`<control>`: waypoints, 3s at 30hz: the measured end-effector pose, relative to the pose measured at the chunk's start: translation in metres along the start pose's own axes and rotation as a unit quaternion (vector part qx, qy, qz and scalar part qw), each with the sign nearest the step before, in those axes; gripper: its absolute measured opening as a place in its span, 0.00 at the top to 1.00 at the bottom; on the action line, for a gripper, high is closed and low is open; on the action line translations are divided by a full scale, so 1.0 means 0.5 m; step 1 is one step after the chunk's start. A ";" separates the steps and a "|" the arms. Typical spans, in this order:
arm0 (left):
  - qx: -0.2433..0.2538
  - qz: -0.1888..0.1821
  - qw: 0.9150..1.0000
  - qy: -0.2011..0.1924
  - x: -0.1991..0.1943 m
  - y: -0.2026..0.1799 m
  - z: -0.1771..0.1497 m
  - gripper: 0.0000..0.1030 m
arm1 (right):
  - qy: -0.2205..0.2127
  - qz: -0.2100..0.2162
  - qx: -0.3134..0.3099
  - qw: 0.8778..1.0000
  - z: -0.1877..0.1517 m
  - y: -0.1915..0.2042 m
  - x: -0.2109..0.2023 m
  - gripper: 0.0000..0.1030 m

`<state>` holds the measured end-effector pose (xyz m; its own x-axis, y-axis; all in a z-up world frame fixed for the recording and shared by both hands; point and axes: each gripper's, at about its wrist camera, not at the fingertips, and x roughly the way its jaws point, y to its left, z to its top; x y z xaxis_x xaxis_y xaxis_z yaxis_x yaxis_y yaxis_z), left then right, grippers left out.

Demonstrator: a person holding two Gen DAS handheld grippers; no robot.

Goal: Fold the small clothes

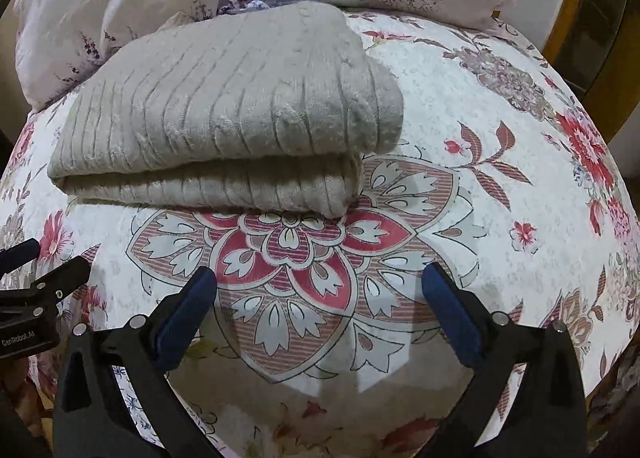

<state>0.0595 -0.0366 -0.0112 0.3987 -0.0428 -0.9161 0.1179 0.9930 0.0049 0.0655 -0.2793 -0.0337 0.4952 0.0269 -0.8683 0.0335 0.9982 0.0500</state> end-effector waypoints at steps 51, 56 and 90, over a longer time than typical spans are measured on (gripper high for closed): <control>-0.001 0.001 1.000 0.000 0.001 0.001 0.000 0.02 | 0.001 -0.014 0.024 1.000 -0.008 0.006 -0.007 0.01; 0.000 0.001 1.000 0.000 0.000 0.001 0.000 0.02 | 0.000 -0.014 0.024 1.000 -0.008 0.006 -0.007 0.01; 0.001 0.001 1.000 -0.002 -0.001 0.001 0.000 0.02 | 0.000 -0.014 0.024 1.000 -0.008 0.006 -0.007 0.01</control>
<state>0.0596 -0.0359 -0.0109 0.4032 -0.0422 -0.9141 0.1196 0.9928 0.0069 0.0605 -0.2760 -0.0324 0.4934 -0.0009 -0.8698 0.0891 0.9948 0.0495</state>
